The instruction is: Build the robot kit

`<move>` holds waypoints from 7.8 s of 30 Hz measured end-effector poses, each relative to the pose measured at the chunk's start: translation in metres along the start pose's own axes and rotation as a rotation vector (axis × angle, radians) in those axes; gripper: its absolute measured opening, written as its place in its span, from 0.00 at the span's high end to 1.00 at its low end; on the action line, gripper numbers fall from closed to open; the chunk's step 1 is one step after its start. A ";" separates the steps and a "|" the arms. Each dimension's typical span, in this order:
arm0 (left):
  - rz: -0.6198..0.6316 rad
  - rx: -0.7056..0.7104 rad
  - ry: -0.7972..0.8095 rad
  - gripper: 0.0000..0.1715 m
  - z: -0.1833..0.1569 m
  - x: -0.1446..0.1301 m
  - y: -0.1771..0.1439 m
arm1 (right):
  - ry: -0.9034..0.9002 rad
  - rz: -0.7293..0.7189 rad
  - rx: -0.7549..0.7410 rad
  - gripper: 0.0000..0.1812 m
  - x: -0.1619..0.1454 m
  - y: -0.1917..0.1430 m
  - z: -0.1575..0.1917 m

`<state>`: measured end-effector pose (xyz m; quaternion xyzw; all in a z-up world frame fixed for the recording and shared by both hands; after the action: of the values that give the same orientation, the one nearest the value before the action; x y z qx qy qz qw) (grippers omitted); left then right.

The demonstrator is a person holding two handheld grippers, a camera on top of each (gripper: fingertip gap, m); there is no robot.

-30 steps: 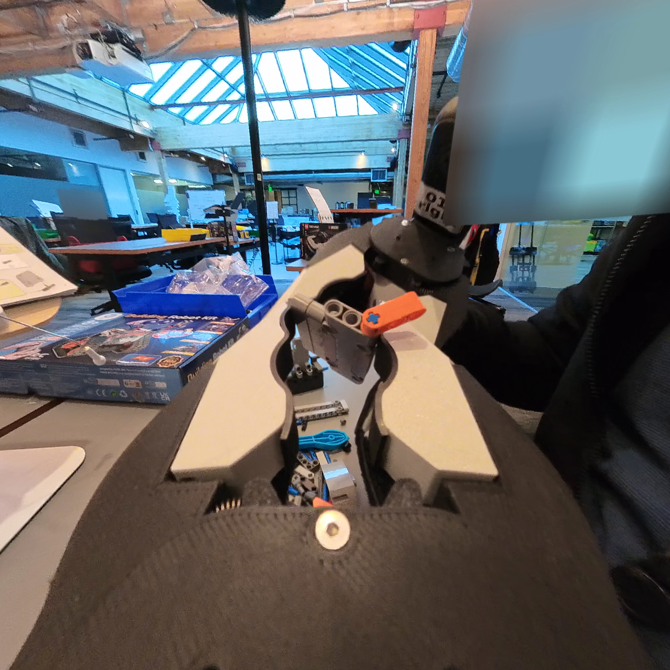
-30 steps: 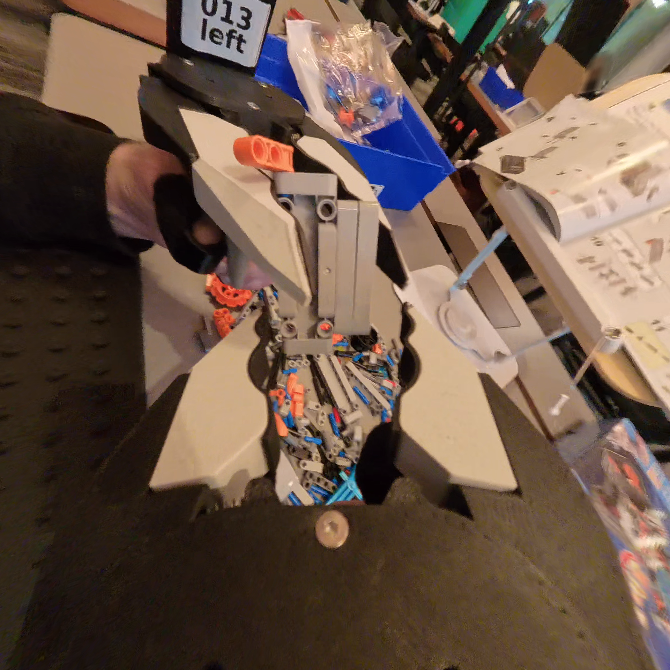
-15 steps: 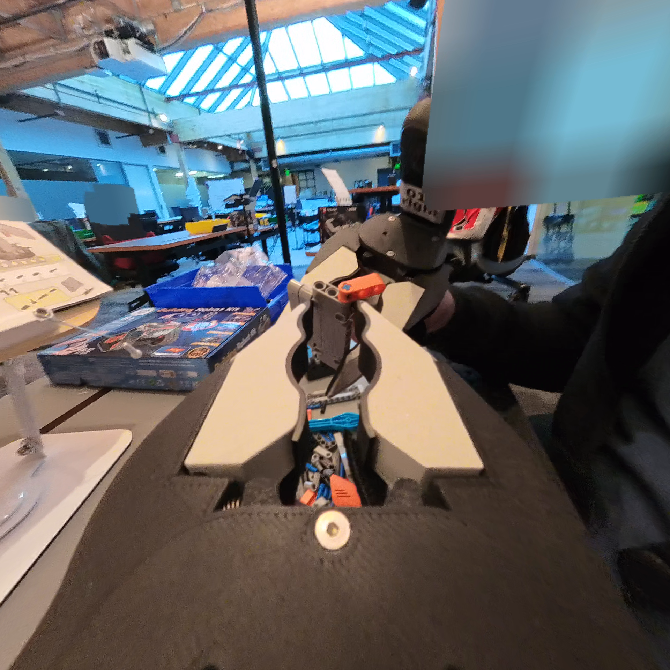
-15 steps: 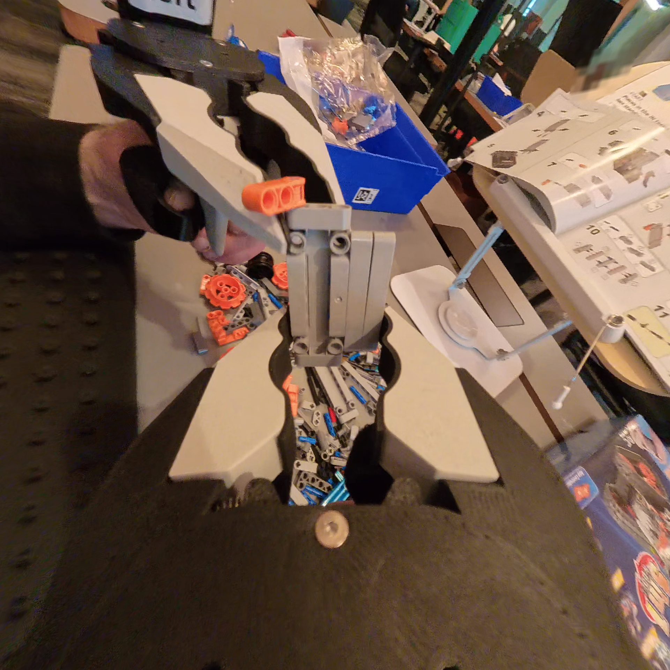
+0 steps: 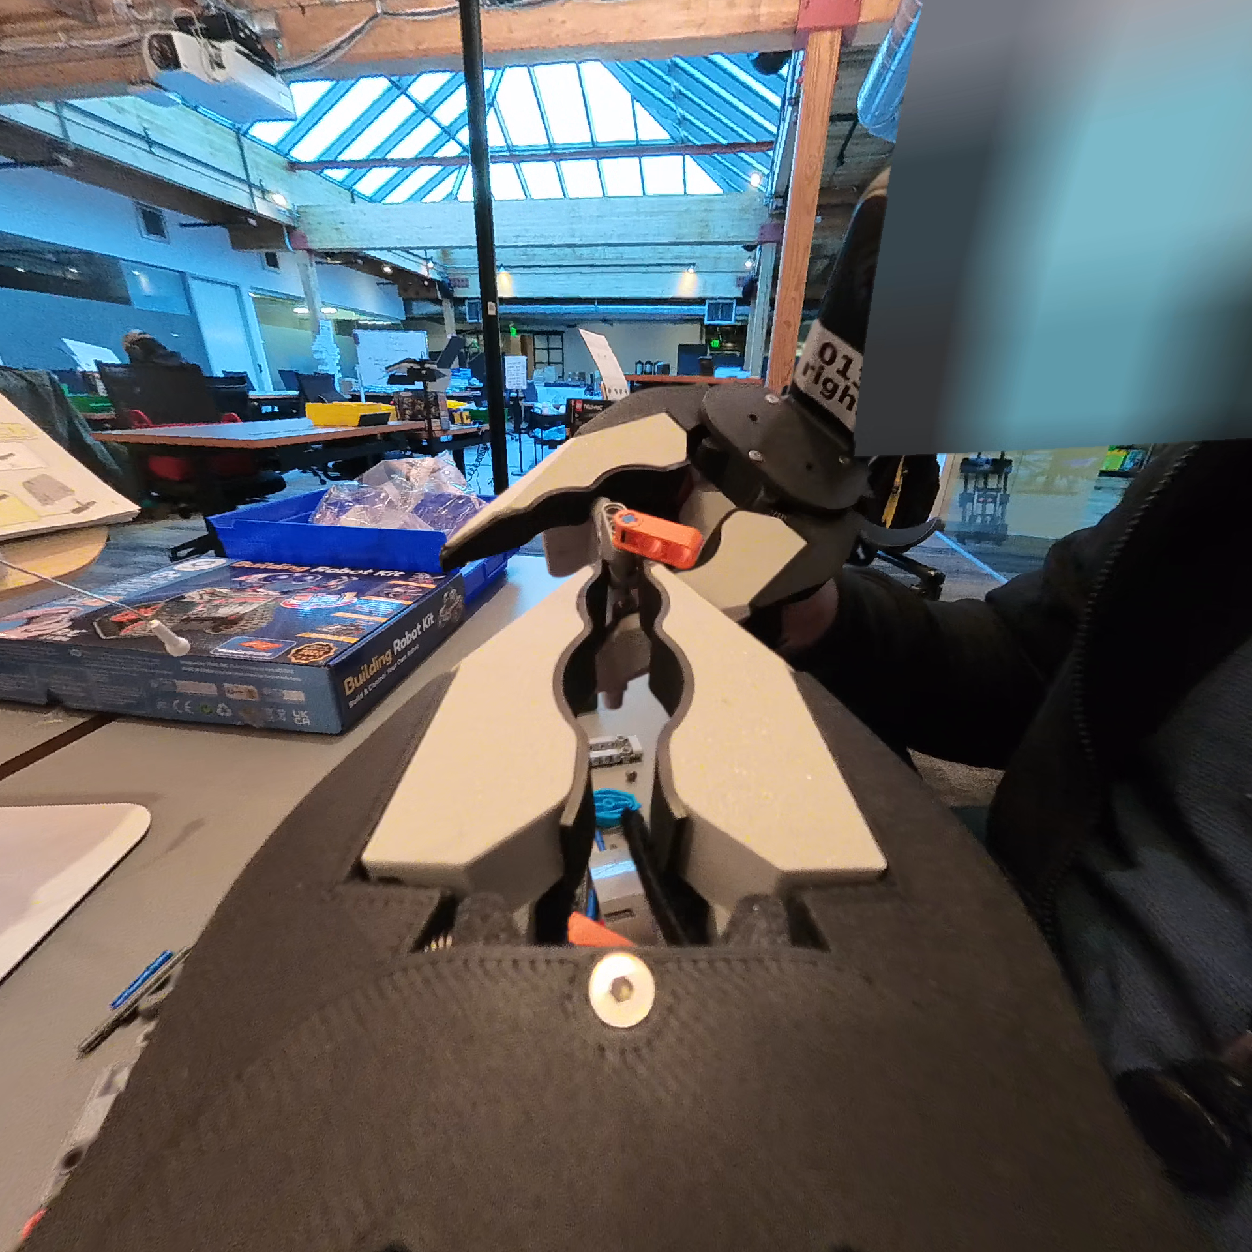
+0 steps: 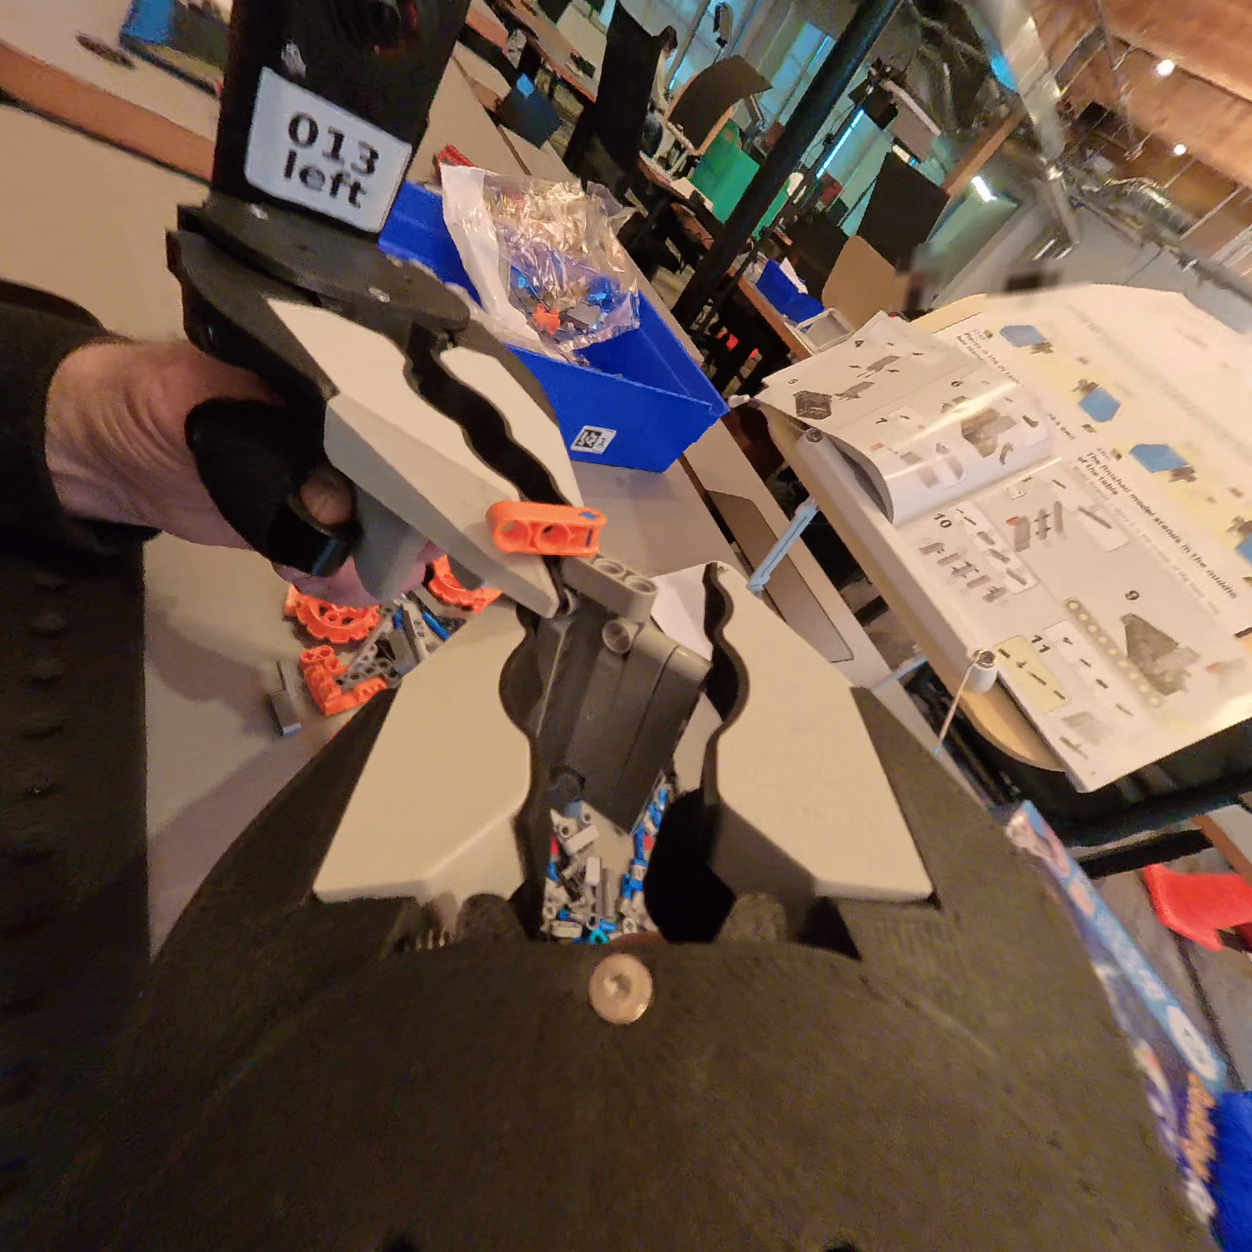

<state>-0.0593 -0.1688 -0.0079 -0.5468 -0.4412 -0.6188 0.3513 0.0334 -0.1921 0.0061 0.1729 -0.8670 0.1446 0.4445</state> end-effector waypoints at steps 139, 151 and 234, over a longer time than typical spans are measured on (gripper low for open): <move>-0.333 -0.084 -0.374 0.97 0.037 -0.008 -0.023 | 0.726 0.070 0.618 0.96 -0.033 -0.001 -0.034; -0.243 -0.090 -0.366 0.96 0.034 -0.016 -0.014 | 0.717 0.068 0.607 0.97 -0.034 -0.006 -0.038; 0.823 -0.366 -0.075 0.93 0.115 -0.132 0.215 | 1.031 0.257 0.117 0.97 -0.233 -0.144 -0.180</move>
<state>0.2002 -0.1467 -0.1017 -0.7519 -0.0828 -0.4754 0.4492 0.3522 -0.2090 -0.0700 -0.0036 -0.5407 0.3124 0.7811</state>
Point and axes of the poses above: each gripper's, where its closed fingertips meet, y out along the fingers, x out of its top, z = x × y across the jaws, the point moved 7 cm from there along -y, back along the fingers, and after that the axes turned 13 degrees about -x, right-handed, at the moved point
